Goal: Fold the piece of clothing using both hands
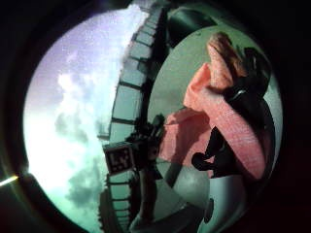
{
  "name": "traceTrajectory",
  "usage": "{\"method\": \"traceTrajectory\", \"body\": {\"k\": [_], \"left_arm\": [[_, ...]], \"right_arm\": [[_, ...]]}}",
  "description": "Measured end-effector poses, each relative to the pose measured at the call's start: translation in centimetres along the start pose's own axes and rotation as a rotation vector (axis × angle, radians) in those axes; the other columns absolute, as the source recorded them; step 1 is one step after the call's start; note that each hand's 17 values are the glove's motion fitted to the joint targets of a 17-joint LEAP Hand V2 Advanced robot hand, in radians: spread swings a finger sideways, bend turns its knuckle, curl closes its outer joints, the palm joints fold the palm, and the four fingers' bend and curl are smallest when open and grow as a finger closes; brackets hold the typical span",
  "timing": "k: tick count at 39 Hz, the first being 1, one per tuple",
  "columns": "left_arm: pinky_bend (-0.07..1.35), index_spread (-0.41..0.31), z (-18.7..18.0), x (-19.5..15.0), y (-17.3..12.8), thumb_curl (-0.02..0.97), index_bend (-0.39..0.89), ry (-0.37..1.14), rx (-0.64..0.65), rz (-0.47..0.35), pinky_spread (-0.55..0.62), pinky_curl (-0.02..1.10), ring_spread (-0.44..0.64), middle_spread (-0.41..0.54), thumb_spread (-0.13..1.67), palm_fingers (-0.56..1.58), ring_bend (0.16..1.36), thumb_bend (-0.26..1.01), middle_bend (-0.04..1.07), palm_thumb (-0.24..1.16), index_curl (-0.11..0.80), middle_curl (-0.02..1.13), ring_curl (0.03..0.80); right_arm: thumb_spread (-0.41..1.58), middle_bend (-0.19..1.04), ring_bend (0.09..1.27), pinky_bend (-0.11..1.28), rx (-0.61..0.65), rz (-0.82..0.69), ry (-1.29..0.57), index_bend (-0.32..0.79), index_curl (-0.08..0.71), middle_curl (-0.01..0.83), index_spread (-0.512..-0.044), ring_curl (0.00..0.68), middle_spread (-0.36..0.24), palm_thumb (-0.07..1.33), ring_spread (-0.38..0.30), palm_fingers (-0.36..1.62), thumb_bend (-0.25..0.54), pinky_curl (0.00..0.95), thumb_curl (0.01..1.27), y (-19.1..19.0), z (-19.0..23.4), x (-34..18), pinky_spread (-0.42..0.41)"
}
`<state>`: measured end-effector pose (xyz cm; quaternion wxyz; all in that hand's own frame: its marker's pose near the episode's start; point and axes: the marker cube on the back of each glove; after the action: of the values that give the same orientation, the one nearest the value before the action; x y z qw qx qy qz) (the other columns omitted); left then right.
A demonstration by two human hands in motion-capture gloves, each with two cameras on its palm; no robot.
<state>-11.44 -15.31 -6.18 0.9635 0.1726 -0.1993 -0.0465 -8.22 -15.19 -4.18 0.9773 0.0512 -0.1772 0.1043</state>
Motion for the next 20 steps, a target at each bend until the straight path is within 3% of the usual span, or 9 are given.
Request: {"method": "traceTrajectory", "body": {"k": [3, 9, 14, 16, 20], "left_arm": [[0.18, -0.154, -1.4, -1.9, 1.9, 0.216, 0.15, -0.024, -0.131, -0.042, 0.31, 0.36, -0.04, -0.125, 1.57, 0.63, 0.54, 0.05, 0.18, 0.49, 0.387, 0.36, 0.363], [0.17, -0.159, -3.5, -4.8, 3.0, 0.224, 0.16, 0.089, -0.152, -0.143, 0.3, 0.35, -0.05, -0.142, 1.57, 0.65, 0.54, 0.05, 0.18, 0.5, 0.386, 0.36, 0.36], [0.17, -0.161, -3.4, -6.2, 4.7, 0.236, 0.16, 0.092, -0.144, -0.196, 0.3, 0.35, -0.05, -0.147, 1.57, 0.65, 0.53, 0.06, 0.18, 0.52, 0.385, 0.36, 0.36], [0.18, -0.162, -2.7, -6.5, 4.9, 0.239, 0.16, 0.069, -0.132, -0.205, 0.3, 0.35, -0.05, -0.145, 1.58, 0.65, 0.53, 0.07, 0.18, 0.53, 0.385, 0.36, 0.357], [0.18, -0.158, -0.6, -6.9, 5.0, 0.244, 0.15, 0.04, -0.129, -0.206, 0.3, 0.35, -0.05, -0.142, 1.58, 0.65, 0.53, 0.08, 0.17, 0.54, 0.382, 0.37, 0.358]], "right_arm": [[0.73, 0.49, 0.84, 0.79, -0.03, -0.083, 0.084, 0.13, 0.28, 0.513, -0.281, 0.518, -0.198, 1.0, -0.22, 1.27, -0.012, 0.495, 0.48, 0.4, 2.5, -4.3, -0.257], [0.63, 0.49, 0.84, 0.79, -0.113, -0.22, 0.223, 0.14, 0.293, 0.516, -0.282, 0.518, -0.196, 0.99, -0.221, 1.26, -0.029, 0.493, 0.52, 1.4, 9.1, -10.2, -0.261], [0.58, 0.49, 0.84, 0.79, -0.208, -0.301, 0.297, 0.14, 0.303, 0.518, -0.283, 0.518, -0.195, 0.99, -0.22, 1.27, -0.028, 0.491, 0.55, 3.1, 15.4, -13.4, -0.265], [0.57, 0.49, 0.84, 0.79, -0.241, -0.318, 0.294, 0.14, 0.306, 0.519, -0.282, 0.518, -0.194, 0.99, -0.219, 1.27, -0.029, 0.489, 0.57, 4.5, 15.7, -14.6, -0.265], [0.55, 0.49, 0.84, 0.78, -0.266, -0.325, 0.281, 0.14, 0.312, 0.52, -0.282, 0.517, -0.194, 0.98, -0.221, 1.26, -0.031, 0.484, 0.58, 8.3, 12.3, -17.1, -0.273]]}}
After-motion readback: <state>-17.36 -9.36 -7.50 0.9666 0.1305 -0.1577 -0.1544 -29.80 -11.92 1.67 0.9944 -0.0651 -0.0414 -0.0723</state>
